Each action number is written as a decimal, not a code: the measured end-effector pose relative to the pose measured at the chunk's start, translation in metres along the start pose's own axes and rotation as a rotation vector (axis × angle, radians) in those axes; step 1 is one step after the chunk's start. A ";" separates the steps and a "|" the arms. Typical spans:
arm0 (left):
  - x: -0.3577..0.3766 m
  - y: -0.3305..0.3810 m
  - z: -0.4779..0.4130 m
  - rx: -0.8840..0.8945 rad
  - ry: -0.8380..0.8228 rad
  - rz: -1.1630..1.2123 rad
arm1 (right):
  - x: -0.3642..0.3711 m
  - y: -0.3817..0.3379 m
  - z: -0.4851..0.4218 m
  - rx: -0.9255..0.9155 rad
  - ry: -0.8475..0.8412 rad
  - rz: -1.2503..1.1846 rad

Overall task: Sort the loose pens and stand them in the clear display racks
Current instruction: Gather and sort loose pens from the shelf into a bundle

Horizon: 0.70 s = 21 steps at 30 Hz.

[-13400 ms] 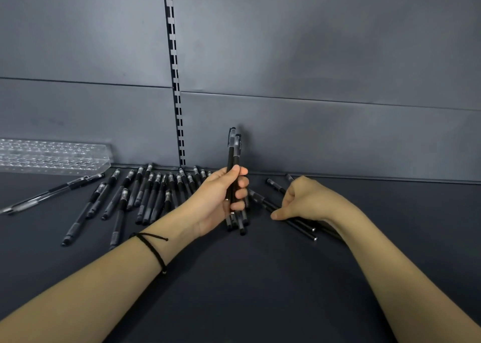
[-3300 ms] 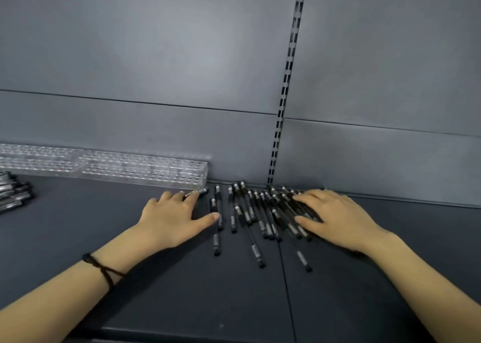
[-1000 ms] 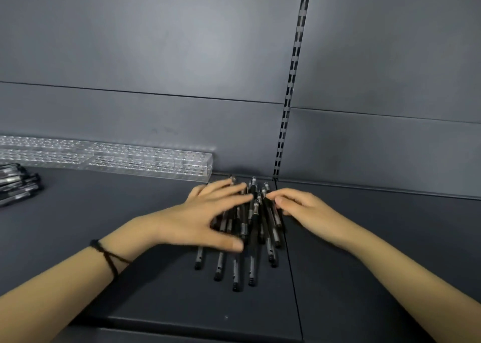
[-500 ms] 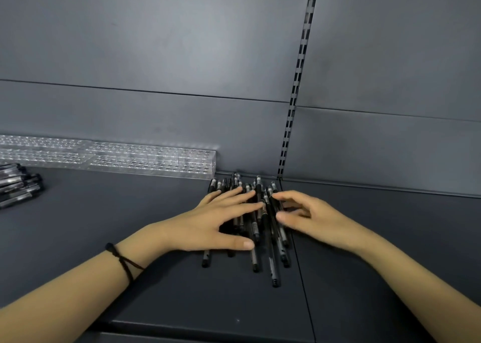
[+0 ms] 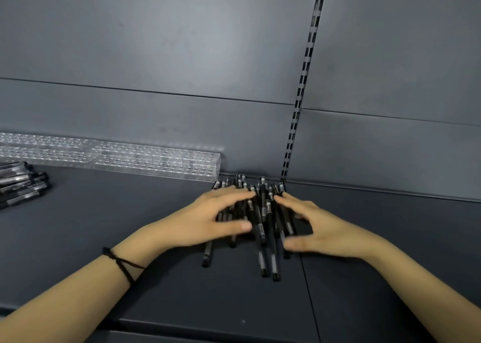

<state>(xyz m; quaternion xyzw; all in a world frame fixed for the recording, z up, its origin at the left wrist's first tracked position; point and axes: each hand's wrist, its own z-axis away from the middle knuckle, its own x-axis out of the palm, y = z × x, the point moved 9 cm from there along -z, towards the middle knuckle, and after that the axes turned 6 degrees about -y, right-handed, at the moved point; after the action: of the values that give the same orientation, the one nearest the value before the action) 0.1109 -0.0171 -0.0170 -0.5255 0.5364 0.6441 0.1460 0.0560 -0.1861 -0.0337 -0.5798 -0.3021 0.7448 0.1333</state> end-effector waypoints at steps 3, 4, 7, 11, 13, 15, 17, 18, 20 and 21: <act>-0.043 -0.009 0.001 -0.059 0.299 -0.165 | -0.034 -0.009 -0.004 -0.014 0.292 -0.015; -0.052 -0.014 -0.003 -0.112 0.341 -0.226 | -0.043 -0.015 -0.007 -0.008 0.368 0.026; -0.067 -0.036 -0.012 -0.270 0.333 -0.246 | -0.048 -0.044 -0.025 0.007 0.445 0.087; -0.070 -0.060 -0.015 -0.320 0.346 -0.126 | -0.035 -0.078 -0.056 0.047 0.442 0.107; -0.067 -0.068 -0.009 -0.311 0.356 -0.047 | -0.028 -0.078 -0.067 0.125 0.410 0.122; -0.063 -0.075 -0.002 -0.287 0.363 0.024 | -0.023 -0.068 -0.071 0.238 0.372 0.133; -0.058 -0.081 0.003 -0.267 0.366 0.110 | -0.020 -0.060 -0.071 0.338 0.352 0.168; -0.057 -0.082 0.003 -0.264 0.370 0.165 | -0.020 -0.058 -0.070 0.373 0.347 0.199; -0.055 -0.081 0.003 -0.259 0.371 0.262 | -0.017 -0.057 -0.072 0.423 0.329 0.242; -0.053 -0.079 0.001 -0.258 0.362 0.293 | -0.016 -0.057 -0.073 0.452 0.320 0.259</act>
<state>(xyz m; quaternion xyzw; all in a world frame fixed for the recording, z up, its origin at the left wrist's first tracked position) 0.1915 0.0344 -0.0154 -0.5630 0.5377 0.6169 -0.1153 0.1206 -0.1290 0.0029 -0.6790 -0.0278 0.7033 0.2087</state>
